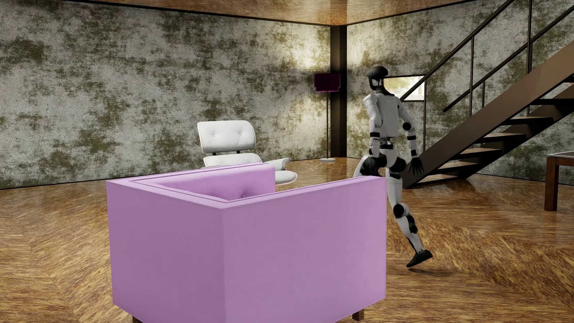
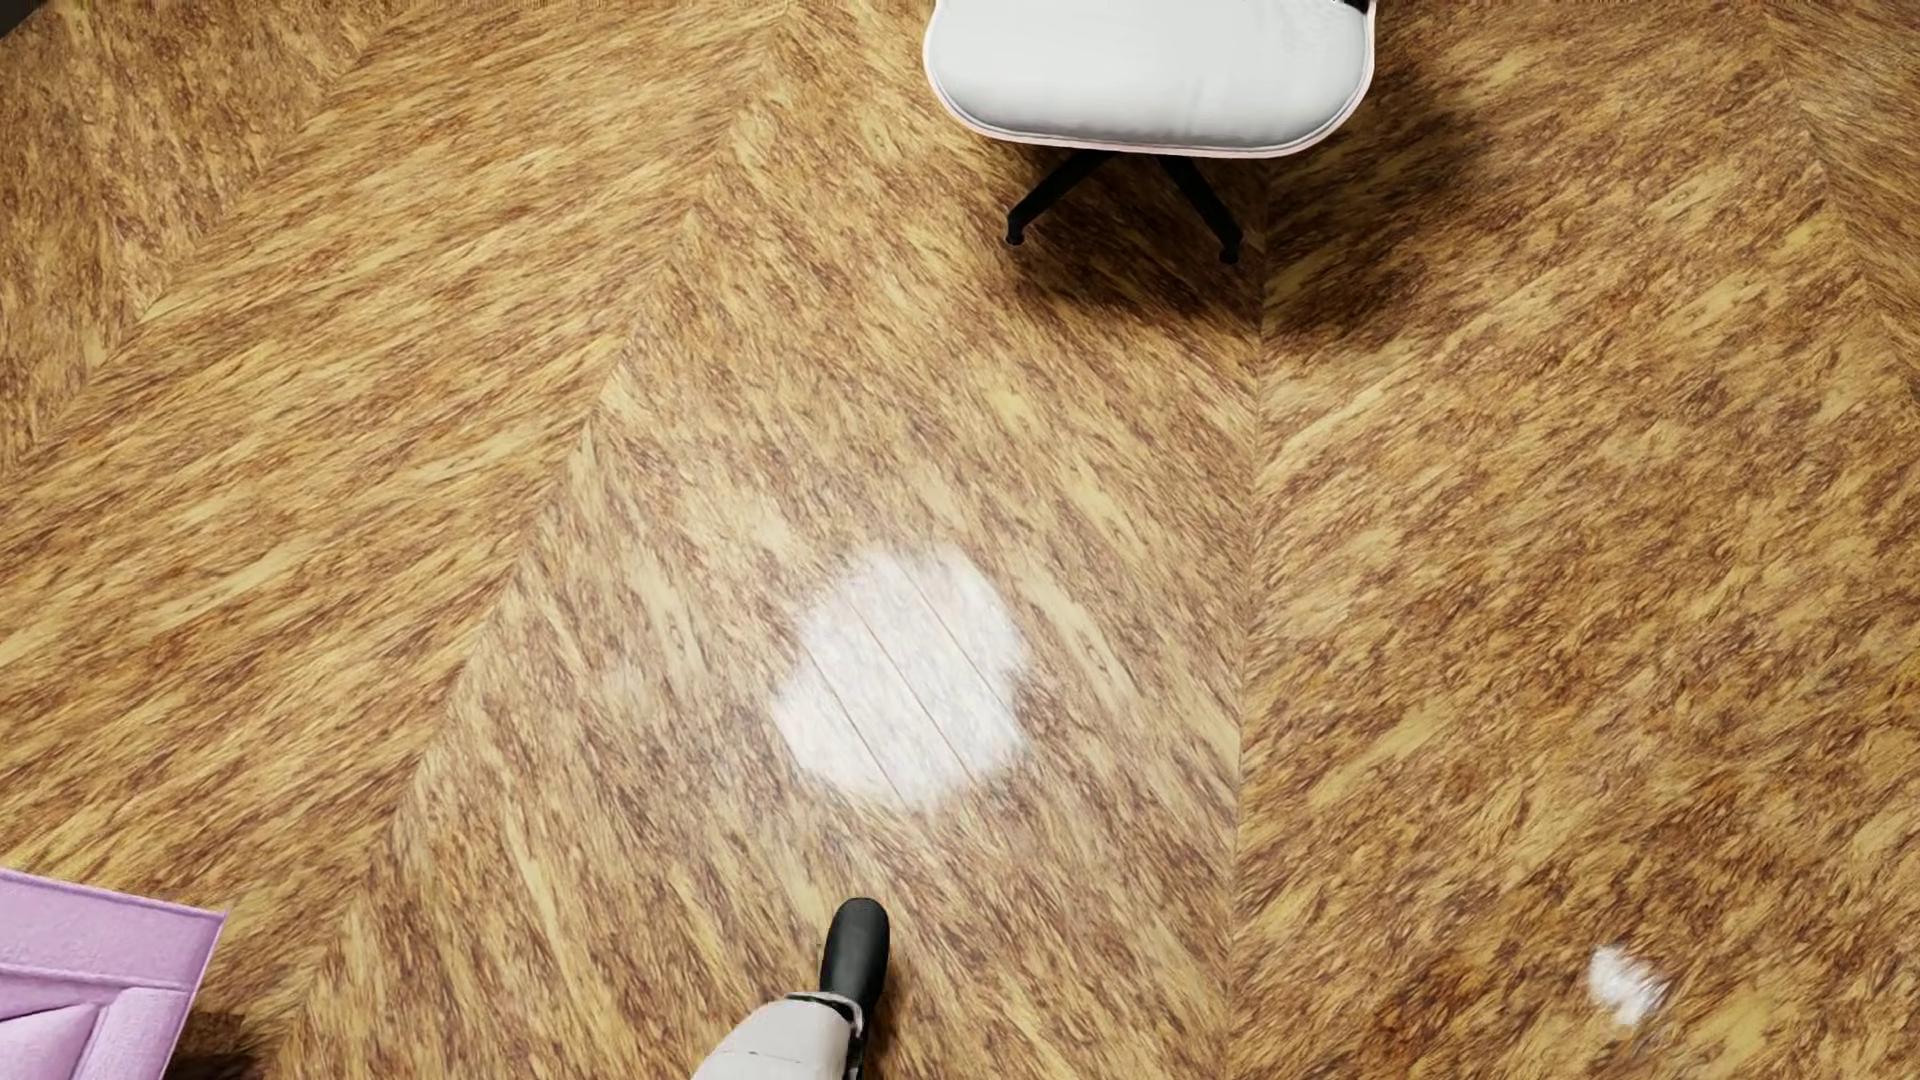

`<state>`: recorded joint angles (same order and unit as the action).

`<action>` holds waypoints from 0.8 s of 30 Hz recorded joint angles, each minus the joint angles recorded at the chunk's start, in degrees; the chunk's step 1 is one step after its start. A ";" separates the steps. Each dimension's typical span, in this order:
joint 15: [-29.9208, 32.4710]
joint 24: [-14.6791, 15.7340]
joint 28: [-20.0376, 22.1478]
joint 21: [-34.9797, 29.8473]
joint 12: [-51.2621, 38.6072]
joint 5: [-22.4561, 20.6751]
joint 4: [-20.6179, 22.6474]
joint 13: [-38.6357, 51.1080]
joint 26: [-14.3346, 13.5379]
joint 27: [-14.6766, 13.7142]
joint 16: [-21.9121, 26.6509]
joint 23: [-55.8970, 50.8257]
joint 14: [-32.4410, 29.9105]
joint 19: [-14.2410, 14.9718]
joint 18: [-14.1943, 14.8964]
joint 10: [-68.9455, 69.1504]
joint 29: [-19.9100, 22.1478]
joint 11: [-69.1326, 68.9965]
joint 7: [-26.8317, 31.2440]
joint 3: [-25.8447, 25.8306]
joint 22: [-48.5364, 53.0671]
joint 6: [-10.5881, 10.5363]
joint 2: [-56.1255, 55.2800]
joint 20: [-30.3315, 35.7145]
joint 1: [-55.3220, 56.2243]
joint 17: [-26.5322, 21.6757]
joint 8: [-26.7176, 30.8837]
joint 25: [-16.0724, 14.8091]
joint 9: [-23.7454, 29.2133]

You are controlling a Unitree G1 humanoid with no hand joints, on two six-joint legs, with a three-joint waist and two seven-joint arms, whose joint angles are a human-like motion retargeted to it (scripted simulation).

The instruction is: Walk to the white armchair

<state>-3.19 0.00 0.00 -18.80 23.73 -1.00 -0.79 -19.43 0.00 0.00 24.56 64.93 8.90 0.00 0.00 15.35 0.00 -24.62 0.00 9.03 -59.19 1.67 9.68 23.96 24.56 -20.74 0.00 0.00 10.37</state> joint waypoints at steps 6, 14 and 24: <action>1.13 0.00 0.00 -1.43 1.75 1.43 1.16 0.15 0.00 0.00 -0.25 -13.34 -2.05 0.00 0.00 15.72 0.00 -2.53 0.00 7.58 5.47 -1.07 8.09 -0.49 6.40 0.01 0.00 0.00 -1.43; -5.47 0.00 0.00 -7.23 -9.73 -0.14 8.31 2.65 0.00 0.00 -0.13 -12.52 -0.17 0.00 0.00 27.14 0.00 -44.32 0.00 1.64 9.70 6.37 -16.60 -2.73 -3.97 2.48 0.00 0.00 -0.90; -18.33 0.00 0.00 -1.45 -3.70 2.56 10.45 -3.98 0.00 0.00 0.42 -7.99 5.80 0.00 0.00 13.84 0.00 3.58 0.00 -13.69 7.62 3.47 -30.14 -1.91 -41.48 2.33 0.00 0.00 -1.14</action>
<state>-21.53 0.00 0.00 -20.25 20.03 1.57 9.66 -23.41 0.00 0.00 24.98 56.94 14.70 0.00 0.00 29.19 0.00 -21.04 0.00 -4.66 -51.57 5.14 -20.46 22.05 -16.92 -18.41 0.00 0.00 9.24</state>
